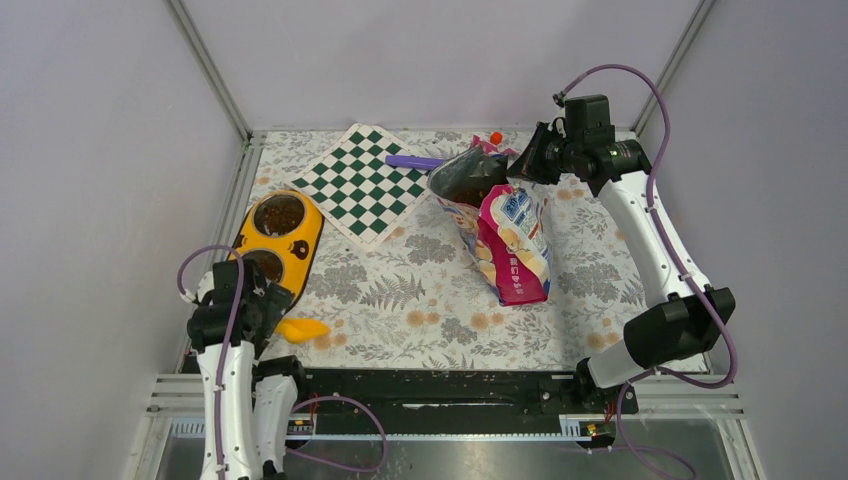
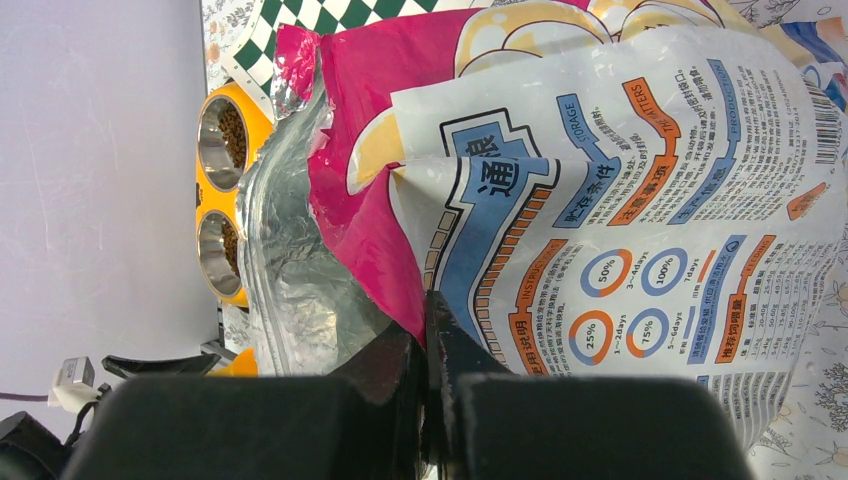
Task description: Serve the pet food
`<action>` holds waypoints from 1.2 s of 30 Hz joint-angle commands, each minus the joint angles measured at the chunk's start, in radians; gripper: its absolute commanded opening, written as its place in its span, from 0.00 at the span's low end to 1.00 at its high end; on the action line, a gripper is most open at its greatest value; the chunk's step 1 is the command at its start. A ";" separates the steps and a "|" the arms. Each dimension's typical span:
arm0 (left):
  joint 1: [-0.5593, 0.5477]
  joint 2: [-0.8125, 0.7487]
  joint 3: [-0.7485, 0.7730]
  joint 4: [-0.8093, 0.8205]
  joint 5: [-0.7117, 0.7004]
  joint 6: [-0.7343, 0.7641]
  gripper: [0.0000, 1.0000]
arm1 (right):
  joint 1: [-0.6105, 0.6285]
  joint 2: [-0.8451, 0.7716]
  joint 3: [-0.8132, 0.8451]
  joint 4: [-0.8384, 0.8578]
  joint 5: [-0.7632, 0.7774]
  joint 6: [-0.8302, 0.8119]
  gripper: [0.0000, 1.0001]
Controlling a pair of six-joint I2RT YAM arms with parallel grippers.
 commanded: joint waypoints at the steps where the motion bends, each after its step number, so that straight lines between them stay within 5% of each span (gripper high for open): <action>1: 0.005 0.049 0.021 0.049 0.048 0.034 0.93 | -0.002 -0.007 -0.003 -0.038 -0.025 -0.006 0.00; 7: 0.004 0.119 0.022 0.168 0.296 0.169 0.92 | -0.002 -0.006 -0.003 -0.037 -0.022 -0.010 0.00; 18: 0.005 0.169 0.106 0.113 0.234 0.241 0.99 | -0.002 -0.009 -0.008 -0.028 -0.018 -0.010 0.00; 26: 0.004 0.157 0.106 0.218 0.516 0.324 0.99 | -0.002 -0.012 -0.013 -0.026 -0.016 -0.016 0.00; 36: -0.004 0.028 0.071 0.339 0.555 0.389 0.99 | -0.002 -0.017 -0.030 -0.008 -0.023 -0.014 0.00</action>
